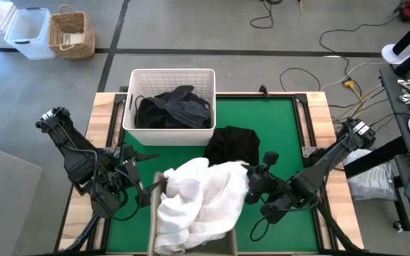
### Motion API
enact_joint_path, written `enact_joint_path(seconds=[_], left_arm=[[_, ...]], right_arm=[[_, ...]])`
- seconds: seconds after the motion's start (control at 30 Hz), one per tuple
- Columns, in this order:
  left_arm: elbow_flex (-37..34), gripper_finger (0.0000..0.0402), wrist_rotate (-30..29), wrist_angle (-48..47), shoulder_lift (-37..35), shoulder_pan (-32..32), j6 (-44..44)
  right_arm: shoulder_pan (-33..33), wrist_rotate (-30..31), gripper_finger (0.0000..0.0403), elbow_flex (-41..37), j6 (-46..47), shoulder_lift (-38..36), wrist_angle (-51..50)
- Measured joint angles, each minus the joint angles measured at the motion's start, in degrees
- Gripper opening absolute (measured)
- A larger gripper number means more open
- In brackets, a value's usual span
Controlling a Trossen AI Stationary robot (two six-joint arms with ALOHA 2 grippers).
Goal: Sort clothes
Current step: Put the white shirt into the laundry organizer
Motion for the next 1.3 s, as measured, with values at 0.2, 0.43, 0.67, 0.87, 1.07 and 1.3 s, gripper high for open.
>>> enact_joint_path(seconds=[0.2,0.43,0.67,0.87,1.07,1.3], left_arm=[[0.0,0.0329,0.0,-0.8,-0.2,0.0,0.0],[0.0,0.0320,0.0,-1.1,-0.2,0.0,0.0],[0.0,0.0320,0.0,-1.3,-0.5,0.0,0.6],[0.0,0.0320,-0.2,-1.5,-1.7,0.0,1.8],[0.0,0.0320,-0.2,-1.6,-5.0,0.0,2.6],[0.0,0.0320,-0.2,-3.1,-8.1,0.0,3.5]], right_arm=[[-0.2,1.9,0.0012,6.7,-9.1,-0.8,0.8],[-0.7,1.8,0.0012,15.3,-18.2,-1.3,1.3],[-2.9,-6.4,0.0012,19.9,-30.5,-1.4,11.7],[-6.8,-18.7,0.0012,21.2,-42.2,-1.4,26.1],[-10.6,-30.9,0.0012,24.9,-45.3,-1.4,30.2],[-14.8,-42.6,0.0012,27.4,-45.4,-1.3,36.0]])
